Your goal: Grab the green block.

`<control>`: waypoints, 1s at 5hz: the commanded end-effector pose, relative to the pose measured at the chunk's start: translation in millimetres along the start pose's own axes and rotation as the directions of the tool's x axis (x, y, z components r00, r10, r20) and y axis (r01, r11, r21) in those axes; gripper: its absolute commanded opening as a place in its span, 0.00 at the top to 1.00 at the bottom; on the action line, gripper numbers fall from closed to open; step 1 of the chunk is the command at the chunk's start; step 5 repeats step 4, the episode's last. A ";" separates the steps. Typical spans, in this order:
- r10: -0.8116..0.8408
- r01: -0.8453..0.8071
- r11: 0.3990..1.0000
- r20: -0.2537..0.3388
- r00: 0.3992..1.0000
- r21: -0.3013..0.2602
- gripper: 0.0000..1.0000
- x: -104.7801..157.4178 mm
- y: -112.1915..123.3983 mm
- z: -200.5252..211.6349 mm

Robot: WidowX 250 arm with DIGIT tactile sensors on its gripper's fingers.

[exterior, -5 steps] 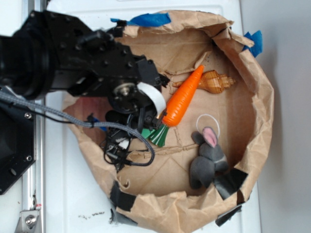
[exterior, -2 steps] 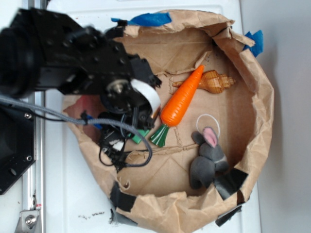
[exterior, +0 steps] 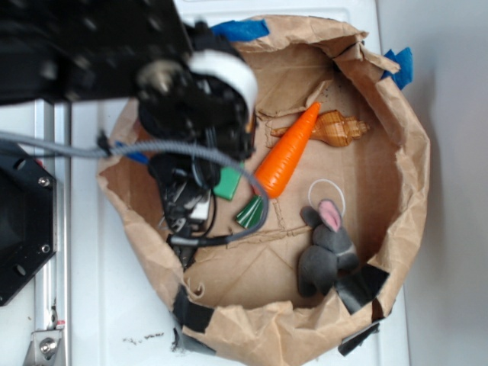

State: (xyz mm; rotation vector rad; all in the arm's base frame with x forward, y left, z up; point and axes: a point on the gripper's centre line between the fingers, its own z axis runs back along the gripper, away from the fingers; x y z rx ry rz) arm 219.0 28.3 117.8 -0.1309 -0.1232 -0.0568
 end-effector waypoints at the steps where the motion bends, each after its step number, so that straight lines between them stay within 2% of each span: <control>1: 0.248 -0.246 0.969 0.077 0.966 -0.030 1.00 32.7 -4.7 57.7; 3: 0.250 -0.252 0.968 0.105 0.962 0.006 1.00 40.9 -8.9 63.4; 5: 0.253 -0.255 0.967 0.107 0.962 0.005 1.00 38.0 -10.6 59.5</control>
